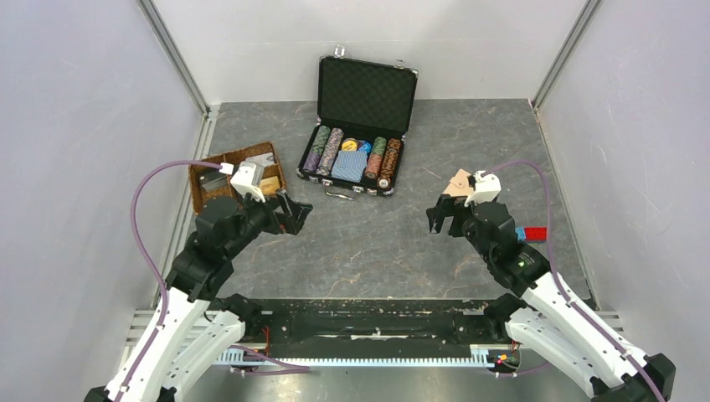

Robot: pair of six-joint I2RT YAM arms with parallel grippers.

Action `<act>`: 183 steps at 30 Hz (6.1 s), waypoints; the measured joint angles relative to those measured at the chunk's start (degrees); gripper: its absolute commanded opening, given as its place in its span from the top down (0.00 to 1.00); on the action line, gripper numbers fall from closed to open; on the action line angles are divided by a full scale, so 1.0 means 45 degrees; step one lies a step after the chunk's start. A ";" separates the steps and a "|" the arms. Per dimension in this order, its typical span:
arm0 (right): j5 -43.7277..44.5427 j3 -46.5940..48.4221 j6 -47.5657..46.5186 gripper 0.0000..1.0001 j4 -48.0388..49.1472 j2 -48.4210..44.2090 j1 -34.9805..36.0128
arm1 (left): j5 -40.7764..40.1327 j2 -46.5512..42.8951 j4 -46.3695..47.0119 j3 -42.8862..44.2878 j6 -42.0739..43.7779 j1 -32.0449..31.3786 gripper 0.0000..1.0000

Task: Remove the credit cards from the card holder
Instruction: Move the card holder to the center of the board, then open the card holder at the center of the board.

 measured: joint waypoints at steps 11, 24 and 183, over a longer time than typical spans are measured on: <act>0.1054 -0.0015 0.0563 0.02 0.0078 -0.0233 0.0000 | -0.0107 -0.0306 -0.0039 0.0000 -0.0019 0.0000 0.00; 0.4211 -0.0432 -0.0175 0.20 0.1642 0.2744 -0.0840 | -0.0408 -0.0515 -0.1452 -0.0452 -0.0554 0.0000 0.00; -0.7878 -0.7009 0.5022 0.97 1.0467 0.3235 -0.2215 | 0.2599 1.4974 1.0074 -0.0447 -0.5119 -0.6737 0.76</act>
